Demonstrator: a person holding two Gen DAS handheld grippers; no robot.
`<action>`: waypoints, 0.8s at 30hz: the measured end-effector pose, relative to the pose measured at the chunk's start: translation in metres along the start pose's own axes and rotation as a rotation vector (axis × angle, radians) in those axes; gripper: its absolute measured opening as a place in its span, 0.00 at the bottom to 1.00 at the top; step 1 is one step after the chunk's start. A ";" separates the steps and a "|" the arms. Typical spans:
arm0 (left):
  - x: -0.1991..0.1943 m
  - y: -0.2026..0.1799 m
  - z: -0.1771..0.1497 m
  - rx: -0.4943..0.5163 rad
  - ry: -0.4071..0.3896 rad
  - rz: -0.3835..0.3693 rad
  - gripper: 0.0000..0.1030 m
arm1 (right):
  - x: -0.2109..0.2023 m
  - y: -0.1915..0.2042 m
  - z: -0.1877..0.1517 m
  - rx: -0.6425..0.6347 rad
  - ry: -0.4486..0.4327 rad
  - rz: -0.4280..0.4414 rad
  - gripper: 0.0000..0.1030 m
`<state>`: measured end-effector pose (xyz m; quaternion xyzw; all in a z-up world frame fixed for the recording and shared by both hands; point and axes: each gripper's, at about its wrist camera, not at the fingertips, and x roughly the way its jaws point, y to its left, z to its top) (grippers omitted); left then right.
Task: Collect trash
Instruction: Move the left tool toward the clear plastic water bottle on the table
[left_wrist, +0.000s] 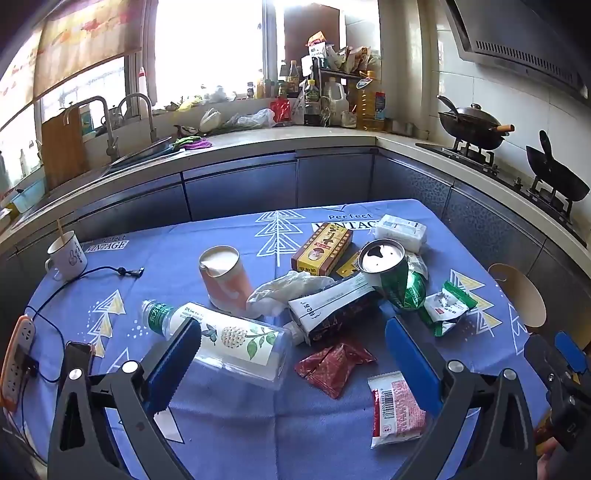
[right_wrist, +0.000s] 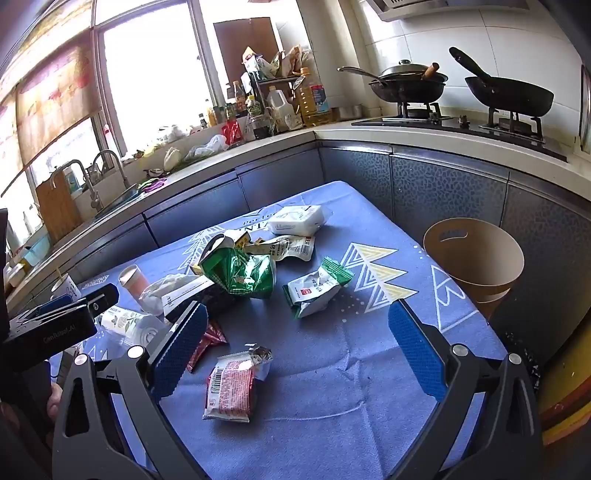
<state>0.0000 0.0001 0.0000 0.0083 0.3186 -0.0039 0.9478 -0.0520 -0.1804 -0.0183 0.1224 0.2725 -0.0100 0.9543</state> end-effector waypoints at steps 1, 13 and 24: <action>0.000 0.000 0.000 -0.003 0.003 -0.002 0.96 | 0.000 0.000 0.000 0.001 0.002 -0.001 0.94; 0.002 0.002 -0.003 -0.019 0.018 -0.017 0.96 | 0.000 0.002 0.000 -0.004 0.006 0.000 0.94; 0.010 0.011 -0.029 -0.022 0.089 -0.042 0.96 | 0.007 0.014 -0.016 -0.010 0.084 0.029 0.94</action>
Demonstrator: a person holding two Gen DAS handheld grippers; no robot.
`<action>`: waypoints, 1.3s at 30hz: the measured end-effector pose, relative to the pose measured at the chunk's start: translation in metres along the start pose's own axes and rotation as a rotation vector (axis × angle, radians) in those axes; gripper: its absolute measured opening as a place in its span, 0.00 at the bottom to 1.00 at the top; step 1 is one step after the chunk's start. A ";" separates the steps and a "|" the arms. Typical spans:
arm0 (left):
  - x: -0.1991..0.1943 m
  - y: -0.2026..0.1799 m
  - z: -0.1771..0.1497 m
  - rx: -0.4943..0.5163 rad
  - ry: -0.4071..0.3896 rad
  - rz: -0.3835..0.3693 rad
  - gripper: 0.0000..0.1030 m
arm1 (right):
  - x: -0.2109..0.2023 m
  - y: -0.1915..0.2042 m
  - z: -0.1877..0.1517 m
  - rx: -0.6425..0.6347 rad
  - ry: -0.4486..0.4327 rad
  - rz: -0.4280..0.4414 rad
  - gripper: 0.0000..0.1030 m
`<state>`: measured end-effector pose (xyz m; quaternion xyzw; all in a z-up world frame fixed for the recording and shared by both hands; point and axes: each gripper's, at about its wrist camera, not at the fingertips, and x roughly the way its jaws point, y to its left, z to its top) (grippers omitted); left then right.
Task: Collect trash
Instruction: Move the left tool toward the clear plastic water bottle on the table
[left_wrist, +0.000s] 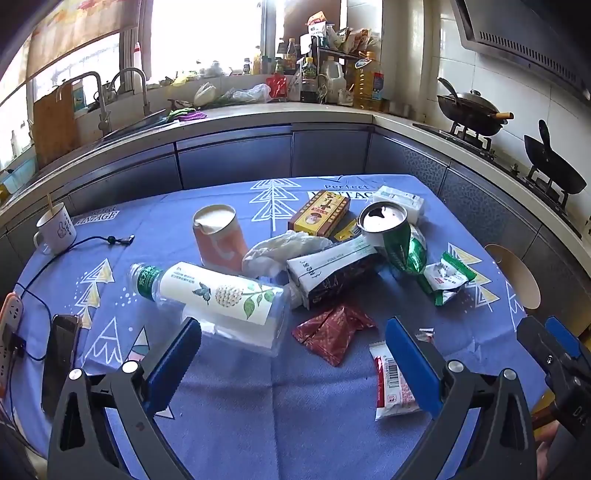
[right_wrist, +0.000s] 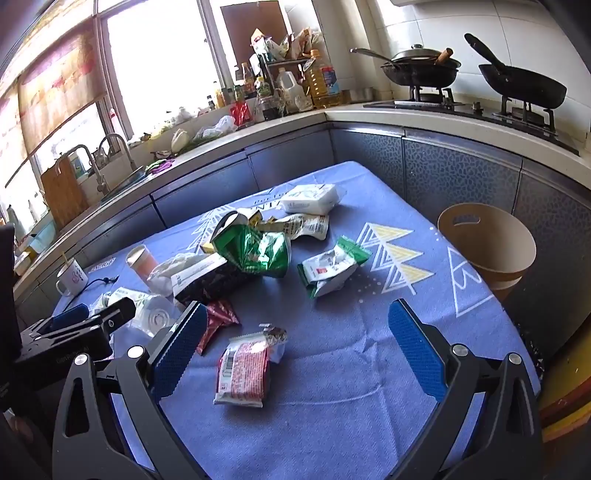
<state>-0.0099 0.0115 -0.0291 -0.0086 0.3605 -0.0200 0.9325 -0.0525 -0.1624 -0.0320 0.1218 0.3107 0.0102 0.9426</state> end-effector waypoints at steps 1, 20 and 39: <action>0.000 0.003 -0.005 -0.009 0.010 -0.003 0.96 | 0.000 0.001 -0.003 -0.006 0.008 0.000 0.94; -0.020 0.005 -0.022 -0.024 0.001 -0.039 0.96 | -0.002 -0.007 -0.015 0.037 0.058 0.009 0.94; -0.021 0.001 -0.015 0.014 -0.030 -0.027 0.96 | 0.000 -0.008 -0.010 0.008 0.050 -0.079 0.94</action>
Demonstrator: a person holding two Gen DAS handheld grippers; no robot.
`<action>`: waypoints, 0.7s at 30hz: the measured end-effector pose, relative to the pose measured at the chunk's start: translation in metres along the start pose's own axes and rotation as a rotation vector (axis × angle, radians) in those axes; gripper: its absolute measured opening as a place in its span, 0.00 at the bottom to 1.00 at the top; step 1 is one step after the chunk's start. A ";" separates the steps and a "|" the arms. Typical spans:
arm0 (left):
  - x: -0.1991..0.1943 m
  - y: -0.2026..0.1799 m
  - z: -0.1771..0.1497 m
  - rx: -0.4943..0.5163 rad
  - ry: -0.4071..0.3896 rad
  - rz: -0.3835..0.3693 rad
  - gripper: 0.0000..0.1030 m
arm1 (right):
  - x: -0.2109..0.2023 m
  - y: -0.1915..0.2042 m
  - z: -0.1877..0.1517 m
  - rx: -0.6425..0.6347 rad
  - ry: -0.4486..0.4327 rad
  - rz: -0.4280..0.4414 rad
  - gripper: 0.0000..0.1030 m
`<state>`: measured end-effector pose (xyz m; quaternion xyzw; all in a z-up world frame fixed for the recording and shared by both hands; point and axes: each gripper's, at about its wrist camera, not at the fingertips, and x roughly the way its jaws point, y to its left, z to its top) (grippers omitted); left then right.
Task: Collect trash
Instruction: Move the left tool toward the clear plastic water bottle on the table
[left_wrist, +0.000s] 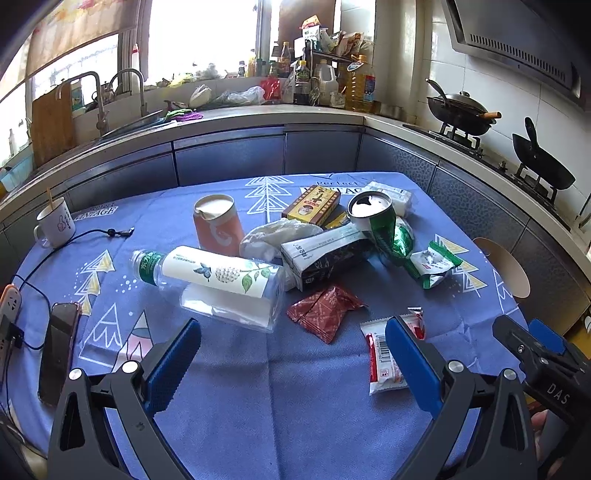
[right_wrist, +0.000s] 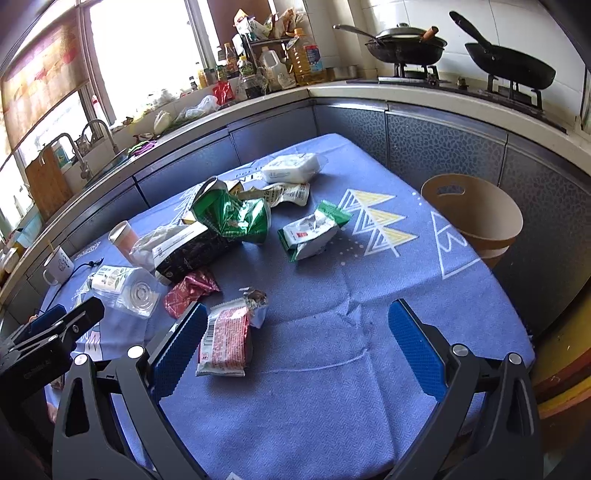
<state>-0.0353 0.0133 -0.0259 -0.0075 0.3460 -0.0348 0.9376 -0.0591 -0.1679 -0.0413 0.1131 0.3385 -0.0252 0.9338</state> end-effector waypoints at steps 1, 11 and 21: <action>-0.001 0.001 0.002 -0.001 -0.010 0.005 0.96 | -0.002 0.001 0.001 -0.007 -0.010 -0.006 0.94; 0.002 0.040 0.032 -0.027 -0.094 0.089 0.96 | -0.015 -0.002 0.021 -0.001 -0.094 0.001 0.94; 0.008 0.110 0.028 -0.115 -0.110 0.184 0.96 | -0.035 0.006 0.042 -0.010 -0.285 0.095 0.94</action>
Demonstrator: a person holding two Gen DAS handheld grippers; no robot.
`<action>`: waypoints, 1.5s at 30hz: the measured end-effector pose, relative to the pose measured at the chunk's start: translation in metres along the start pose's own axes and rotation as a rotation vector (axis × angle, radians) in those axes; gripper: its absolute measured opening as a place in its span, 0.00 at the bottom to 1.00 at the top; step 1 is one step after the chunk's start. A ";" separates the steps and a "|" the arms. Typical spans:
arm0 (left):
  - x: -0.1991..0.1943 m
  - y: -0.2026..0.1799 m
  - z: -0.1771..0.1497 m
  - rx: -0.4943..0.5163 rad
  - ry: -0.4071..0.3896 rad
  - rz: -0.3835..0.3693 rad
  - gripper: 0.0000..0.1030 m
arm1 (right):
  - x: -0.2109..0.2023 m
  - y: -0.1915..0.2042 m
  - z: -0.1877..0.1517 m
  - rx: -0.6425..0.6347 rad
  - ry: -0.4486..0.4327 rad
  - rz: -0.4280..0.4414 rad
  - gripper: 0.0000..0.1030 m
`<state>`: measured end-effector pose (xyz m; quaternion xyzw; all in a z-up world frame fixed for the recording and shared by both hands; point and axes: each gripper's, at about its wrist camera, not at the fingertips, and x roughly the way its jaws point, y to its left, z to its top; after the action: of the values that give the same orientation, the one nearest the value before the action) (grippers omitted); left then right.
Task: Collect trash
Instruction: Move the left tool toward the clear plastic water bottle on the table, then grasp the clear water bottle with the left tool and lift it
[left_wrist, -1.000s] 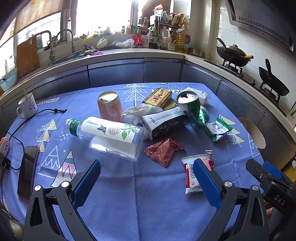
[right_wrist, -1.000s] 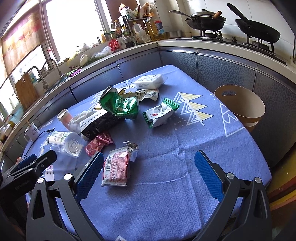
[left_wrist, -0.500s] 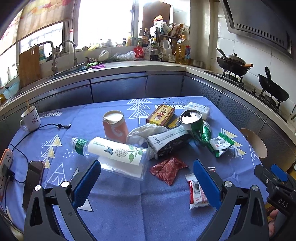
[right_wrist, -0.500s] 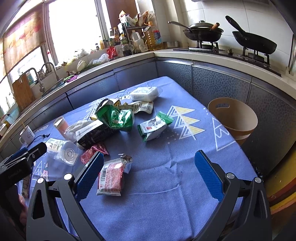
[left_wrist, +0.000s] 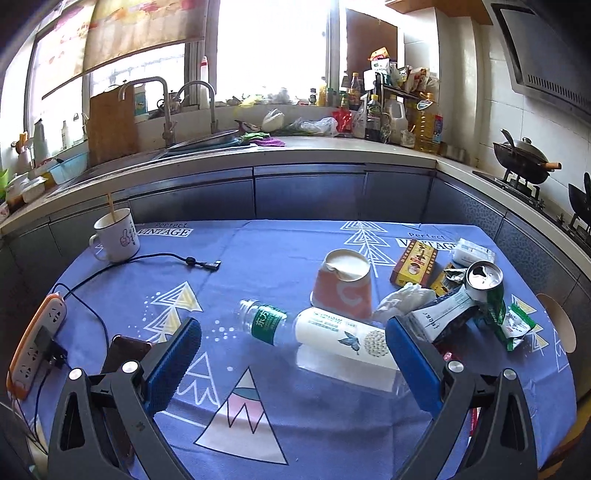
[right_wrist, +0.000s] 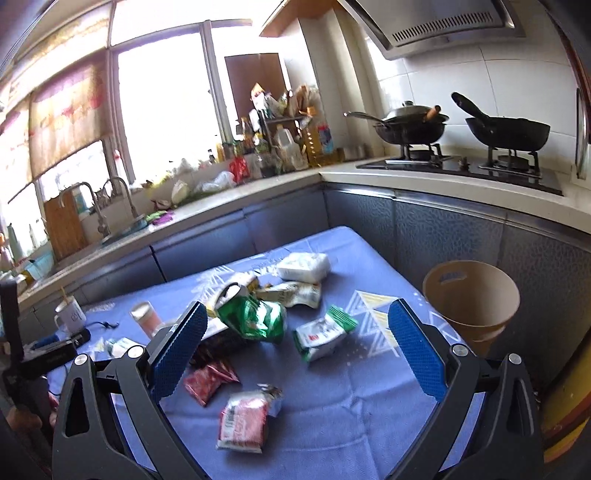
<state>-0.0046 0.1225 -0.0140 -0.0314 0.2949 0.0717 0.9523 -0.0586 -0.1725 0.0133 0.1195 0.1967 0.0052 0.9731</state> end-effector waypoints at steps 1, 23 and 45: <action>0.001 0.004 -0.002 -0.009 -0.003 -0.007 0.96 | 0.005 0.000 -0.002 0.010 0.029 0.022 0.94; 0.066 0.078 -0.015 -0.229 0.255 -0.228 0.78 | 0.082 0.093 -0.043 -0.255 0.380 0.310 0.42; 0.145 0.075 0.005 0.213 0.452 -0.612 0.58 | 0.107 0.060 -0.074 -0.174 0.532 0.116 0.56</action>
<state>0.1048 0.2144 -0.0933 -0.0339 0.4799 -0.2552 0.8387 0.0135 -0.0914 -0.0799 0.0408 0.4368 0.1088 0.8920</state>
